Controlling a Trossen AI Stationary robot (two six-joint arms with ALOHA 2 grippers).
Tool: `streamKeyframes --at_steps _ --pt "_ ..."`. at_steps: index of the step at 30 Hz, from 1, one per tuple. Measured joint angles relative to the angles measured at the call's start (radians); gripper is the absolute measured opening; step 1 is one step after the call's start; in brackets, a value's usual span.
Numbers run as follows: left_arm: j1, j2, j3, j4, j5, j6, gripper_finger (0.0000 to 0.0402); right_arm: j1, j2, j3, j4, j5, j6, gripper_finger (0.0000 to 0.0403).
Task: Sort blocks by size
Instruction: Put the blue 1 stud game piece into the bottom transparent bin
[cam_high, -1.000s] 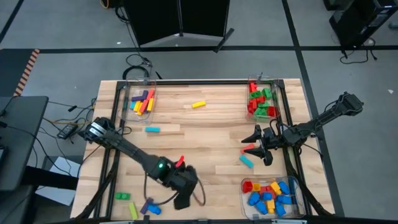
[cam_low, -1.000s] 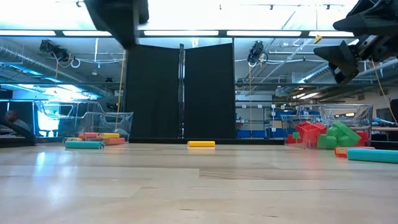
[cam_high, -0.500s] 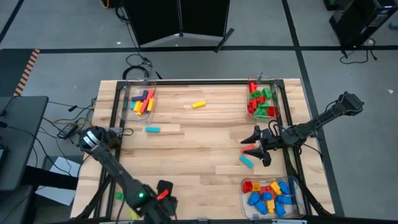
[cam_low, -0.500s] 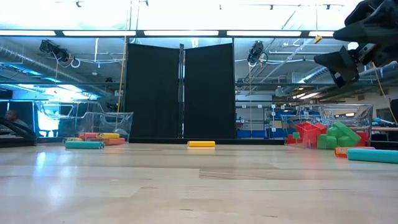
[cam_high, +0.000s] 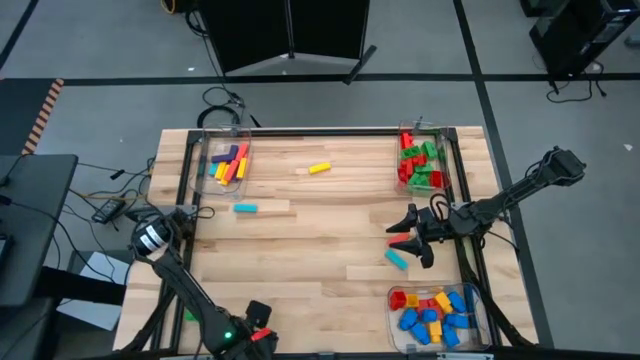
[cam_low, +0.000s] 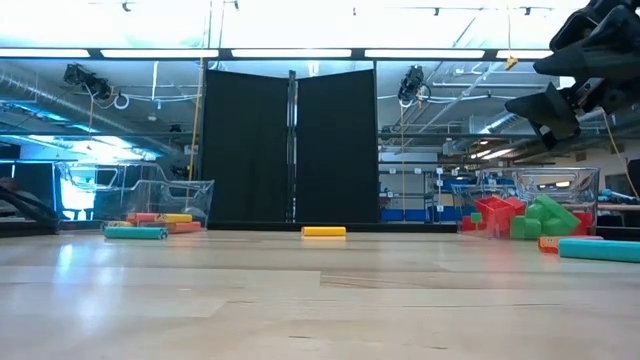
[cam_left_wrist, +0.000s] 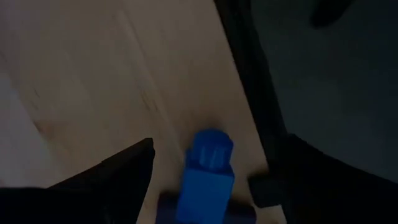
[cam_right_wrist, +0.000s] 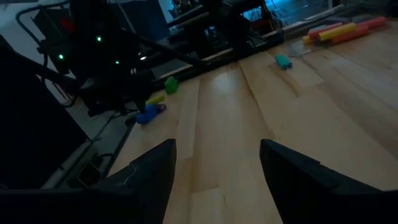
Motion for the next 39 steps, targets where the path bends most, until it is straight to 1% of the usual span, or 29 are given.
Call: streamKeyframes --at_steps 4,11,17,21,25,29,32,35,39 --pt "-0.004 0.013 0.000 -0.030 0.009 -0.001 0.0341 0.000 0.000 0.000 0.001 0.000 0.002 0.0245" --pt "-0.013 0.031 -0.037 -0.027 0.075 -0.009 0.0341 0.000 0.000 0.000 0.003 0.000 0.003 0.0243" --pt "-0.010 0.031 -0.072 -0.054 0.074 -0.025 0.0334 0.000 0.000 0.000 0.011 0.000 0.009 0.0246" --pt "-0.006 0.031 -0.080 -0.055 0.075 -0.026 0.0299 0.000 0.000 0.000 0.012 0.001 0.009 0.0245" --pt "-0.006 0.031 -0.081 -0.051 0.076 -0.024 0.0240 0.000 0.000 0.000 0.011 0.001 0.008 0.0243" --pt "-0.006 0.031 -0.081 -0.028 0.098 -0.050 0.0177 0.000 0.000 0.000 0.011 0.001 0.007 0.0244" --pt "-0.006 0.030 -0.081 0.013 0.101 -0.073 0.0143 0.000 0.000 0.000 0.011 0.001 0.006 0.0246" --pt "-0.005 0.030 -0.081 0.041 0.095 -0.123 0.0141 0.000 0.000 0.000 0.011 0.001 0.006 0.0245" --pt "-0.005 0.030 -0.081 0.037 0.087 -0.211 0.0144 0.000 0.000 0.000 0.011 0.001 0.006 0.0243"
